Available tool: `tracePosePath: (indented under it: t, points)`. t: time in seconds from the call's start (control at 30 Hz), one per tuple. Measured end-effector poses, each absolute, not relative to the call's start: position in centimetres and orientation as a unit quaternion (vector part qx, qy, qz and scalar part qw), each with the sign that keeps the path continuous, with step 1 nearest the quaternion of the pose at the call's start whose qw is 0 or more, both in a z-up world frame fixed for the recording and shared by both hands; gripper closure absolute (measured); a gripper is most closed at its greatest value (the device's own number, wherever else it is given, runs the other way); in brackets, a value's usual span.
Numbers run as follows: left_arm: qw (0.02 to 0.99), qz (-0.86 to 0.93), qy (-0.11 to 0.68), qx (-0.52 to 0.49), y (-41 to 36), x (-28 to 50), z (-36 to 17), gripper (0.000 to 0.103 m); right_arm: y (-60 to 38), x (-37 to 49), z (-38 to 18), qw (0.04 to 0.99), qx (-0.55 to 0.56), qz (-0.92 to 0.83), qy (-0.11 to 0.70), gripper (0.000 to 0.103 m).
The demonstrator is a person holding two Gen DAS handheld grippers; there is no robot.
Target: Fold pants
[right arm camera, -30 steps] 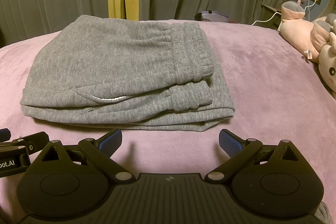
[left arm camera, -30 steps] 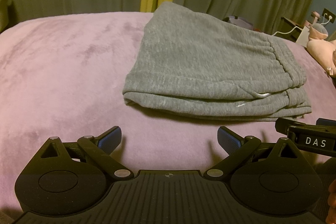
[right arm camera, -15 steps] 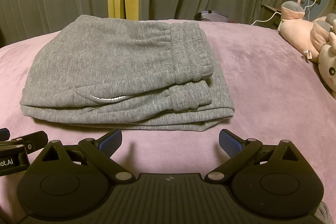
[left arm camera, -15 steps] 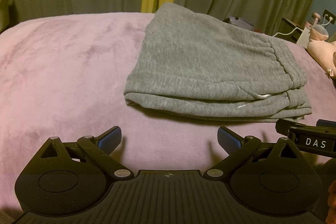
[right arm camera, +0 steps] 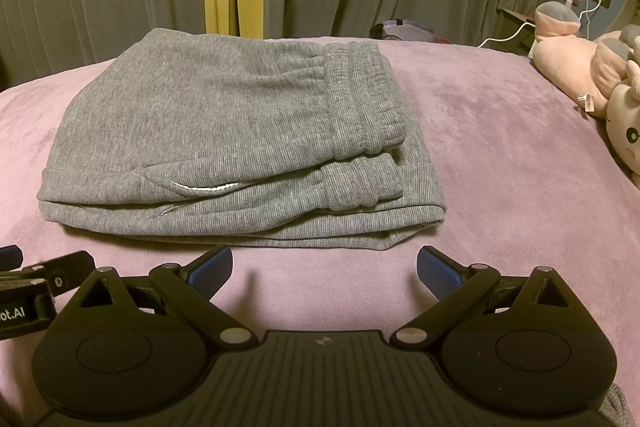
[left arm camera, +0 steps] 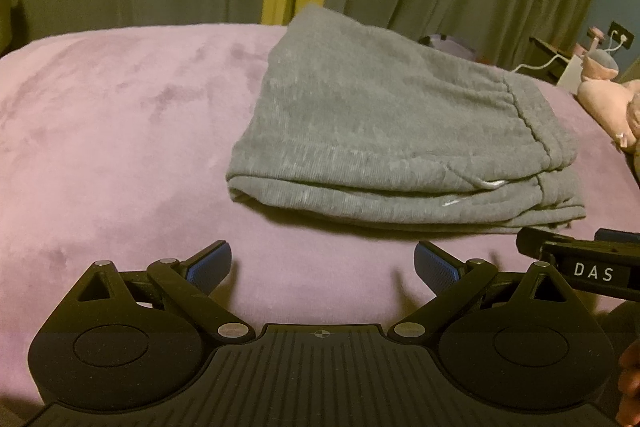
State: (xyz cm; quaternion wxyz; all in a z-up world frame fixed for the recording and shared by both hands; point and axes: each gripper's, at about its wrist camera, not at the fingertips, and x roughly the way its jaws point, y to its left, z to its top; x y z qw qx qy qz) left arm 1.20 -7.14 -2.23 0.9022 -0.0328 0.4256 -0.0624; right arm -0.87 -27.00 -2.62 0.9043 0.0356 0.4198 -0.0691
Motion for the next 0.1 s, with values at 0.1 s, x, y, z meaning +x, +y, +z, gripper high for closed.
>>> tracePosePath:
  t: [0.1]
  points:
    - [0.905, -0.057, 0.42, -0.033, -7.14, 1.09, -2.15, 0.002, -27.11, -1.05, -2.63, 0.904, 0.035, -0.069, 0.42, 0.004]
